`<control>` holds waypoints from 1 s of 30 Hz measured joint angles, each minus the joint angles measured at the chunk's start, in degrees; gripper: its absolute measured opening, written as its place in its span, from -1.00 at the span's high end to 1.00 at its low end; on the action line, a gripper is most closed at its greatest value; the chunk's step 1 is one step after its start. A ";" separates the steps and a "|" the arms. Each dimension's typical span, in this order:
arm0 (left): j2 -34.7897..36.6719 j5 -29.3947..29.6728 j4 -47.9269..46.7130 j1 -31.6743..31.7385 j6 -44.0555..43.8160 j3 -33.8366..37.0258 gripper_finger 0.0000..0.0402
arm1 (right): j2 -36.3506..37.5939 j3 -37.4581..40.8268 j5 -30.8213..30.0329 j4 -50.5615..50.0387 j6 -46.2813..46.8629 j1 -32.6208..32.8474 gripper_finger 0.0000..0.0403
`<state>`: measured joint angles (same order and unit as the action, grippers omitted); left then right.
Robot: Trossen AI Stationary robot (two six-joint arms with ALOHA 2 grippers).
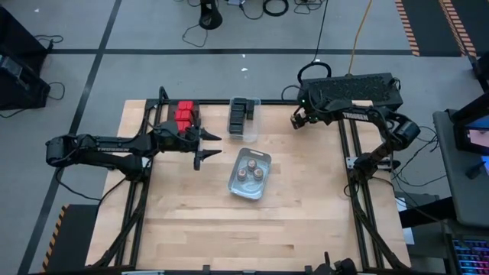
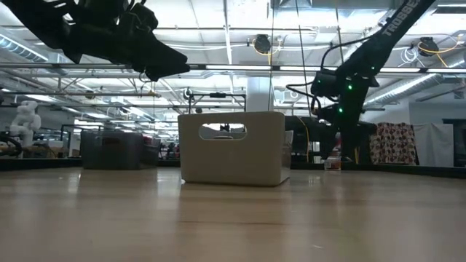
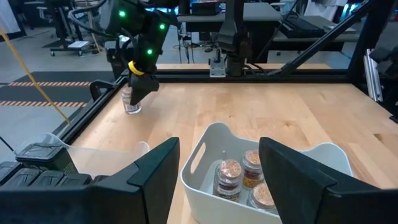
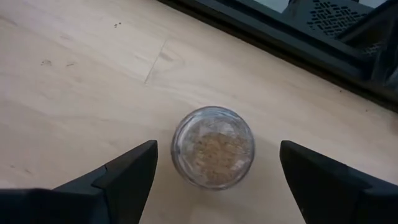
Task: Sort spices by type
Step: Put the brown seasoning bottle into the gray bin
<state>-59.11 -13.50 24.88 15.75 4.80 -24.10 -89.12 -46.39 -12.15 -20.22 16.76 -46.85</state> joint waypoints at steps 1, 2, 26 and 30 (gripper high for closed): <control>0.00 0.00 -0.13 0.00 0.00 0.00 -0.13 | 0.00 0.71 -0.02 1.18 0.41 0.02 -0.59; 0.00 0.00 -0.30 0.00 -0.02 0.00 -0.13 | 0.00 1.53 -0.02 2.59 0.64 0.04 -0.59; -0.02 0.00 -1.90 -0.02 -1.49 0.00 -0.13 | 0.07 16.46 -9.02 29.61 4.85 6.47 -0.54; -0.02 0.00 -1.87 -0.02 -1.49 0.00 -0.13 | 0.07 16.48 -9.02 29.89 3.76 6.47 -0.44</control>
<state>-59.13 -13.50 23.00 15.73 3.31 -24.10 -89.06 -29.91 -21.17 9.67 20.51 -40.38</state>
